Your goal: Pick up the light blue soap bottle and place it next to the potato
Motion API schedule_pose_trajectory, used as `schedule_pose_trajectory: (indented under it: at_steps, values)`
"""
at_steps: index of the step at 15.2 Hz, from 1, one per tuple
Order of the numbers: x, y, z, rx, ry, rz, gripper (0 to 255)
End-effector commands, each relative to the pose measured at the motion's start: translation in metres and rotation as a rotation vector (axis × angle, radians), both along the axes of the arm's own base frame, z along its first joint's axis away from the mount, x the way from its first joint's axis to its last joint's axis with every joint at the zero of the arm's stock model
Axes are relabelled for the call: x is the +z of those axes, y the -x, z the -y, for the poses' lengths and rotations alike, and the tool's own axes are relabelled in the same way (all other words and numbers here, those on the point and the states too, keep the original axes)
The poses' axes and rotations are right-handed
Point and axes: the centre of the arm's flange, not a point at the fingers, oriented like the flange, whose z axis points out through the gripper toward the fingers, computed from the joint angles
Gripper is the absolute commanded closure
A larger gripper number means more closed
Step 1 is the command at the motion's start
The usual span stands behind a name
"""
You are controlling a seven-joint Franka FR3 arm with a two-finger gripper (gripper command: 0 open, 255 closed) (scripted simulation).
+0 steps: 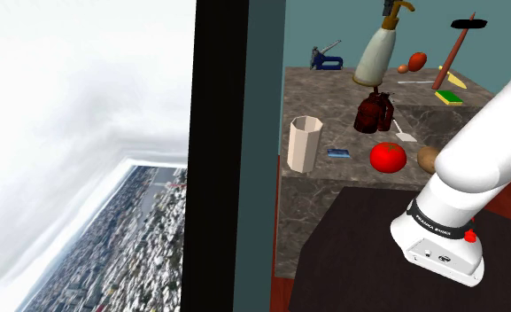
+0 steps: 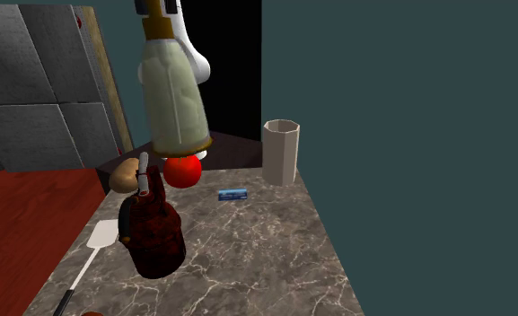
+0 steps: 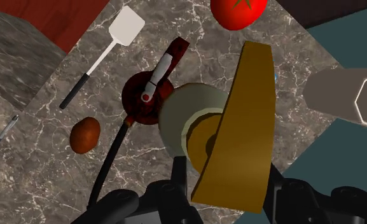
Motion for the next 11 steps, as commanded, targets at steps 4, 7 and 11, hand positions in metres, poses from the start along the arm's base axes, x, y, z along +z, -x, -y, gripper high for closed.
schedule_pose_trajectory:
  at_steps: [4, 7, 11]
  values:
    - [0.023, 0.058, -0.008, 0.0, 0.0, 0.0, 255]
    - [0.039, 0.093, -0.014, 0.0, 0.0, 0.0, 255]
    - [0.06, 0.141, -0.023, 0.0, 0.0, 0.0, 255]
